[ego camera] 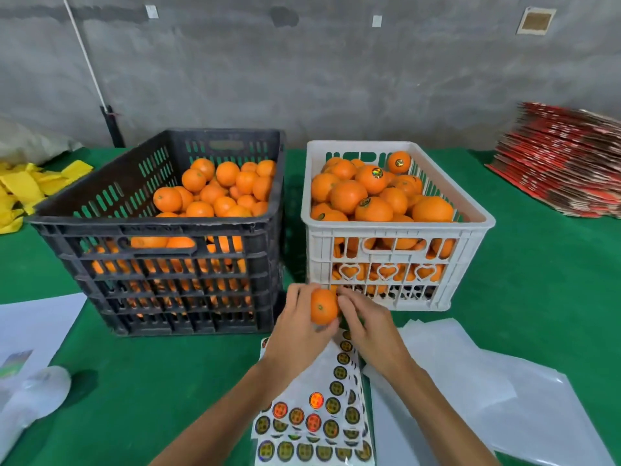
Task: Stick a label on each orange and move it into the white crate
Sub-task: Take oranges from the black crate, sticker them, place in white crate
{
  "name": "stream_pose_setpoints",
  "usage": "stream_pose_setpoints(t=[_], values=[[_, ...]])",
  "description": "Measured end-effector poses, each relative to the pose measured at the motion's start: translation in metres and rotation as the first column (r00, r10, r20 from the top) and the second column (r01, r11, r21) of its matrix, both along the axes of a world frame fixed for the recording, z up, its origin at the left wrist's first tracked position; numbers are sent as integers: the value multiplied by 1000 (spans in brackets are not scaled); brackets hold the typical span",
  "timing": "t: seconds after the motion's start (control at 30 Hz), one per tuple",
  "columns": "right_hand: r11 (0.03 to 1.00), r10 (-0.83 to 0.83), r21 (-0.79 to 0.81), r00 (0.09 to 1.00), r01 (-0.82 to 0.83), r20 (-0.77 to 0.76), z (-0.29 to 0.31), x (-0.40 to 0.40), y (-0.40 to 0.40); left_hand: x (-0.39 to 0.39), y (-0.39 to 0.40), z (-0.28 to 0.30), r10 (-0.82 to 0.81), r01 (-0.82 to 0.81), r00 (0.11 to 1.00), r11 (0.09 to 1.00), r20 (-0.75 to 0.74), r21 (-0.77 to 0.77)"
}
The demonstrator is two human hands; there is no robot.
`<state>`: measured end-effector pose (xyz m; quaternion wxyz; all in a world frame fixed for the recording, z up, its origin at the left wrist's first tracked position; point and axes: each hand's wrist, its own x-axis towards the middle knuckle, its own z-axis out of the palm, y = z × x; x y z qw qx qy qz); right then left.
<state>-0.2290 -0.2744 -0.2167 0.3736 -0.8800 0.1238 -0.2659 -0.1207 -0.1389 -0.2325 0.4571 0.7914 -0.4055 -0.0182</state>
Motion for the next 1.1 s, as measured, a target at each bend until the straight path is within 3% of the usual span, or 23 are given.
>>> stream_pose_setpoints(t=[0.1,0.17,0.23,0.4,0.53,0.7,0.93,1.1], values=[[995,-48,-101,973,26,-227,-30,-21,-9,-1,7,-34,60,-67,966,998,-252,-18],[976,-69,-217,931,-11,-359,-46,-30,-10,-1,10,-42,84,-107,952,992,-295,-62],[959,-99,-283,916,-16,-388,-51,-30,-9,-2,11,-44,98,-133,953,985,-287,-107],[972,-143,-223,939,74,-312,-53,-25,-5,-1,14,-43,88,-131,962,979,-259,-155],[990,-144,-40,967,139,-211,-54,-23,-9,-1,14,-39,94,-137,959,980,-267,-147],[990,-143,-39,974,139,-174,-56,-20,-8,-2,14,-39,76,-115,965,983,-251,-144],[953,-219,170,958,251,-186,-54,-8,-10,-1,15,-39,88,-110,965,991,-247,-75],[916,-377,152,926,371,13,-38,-4,-4,-3,15,-40,55,-65,972,997,-227,-38]])
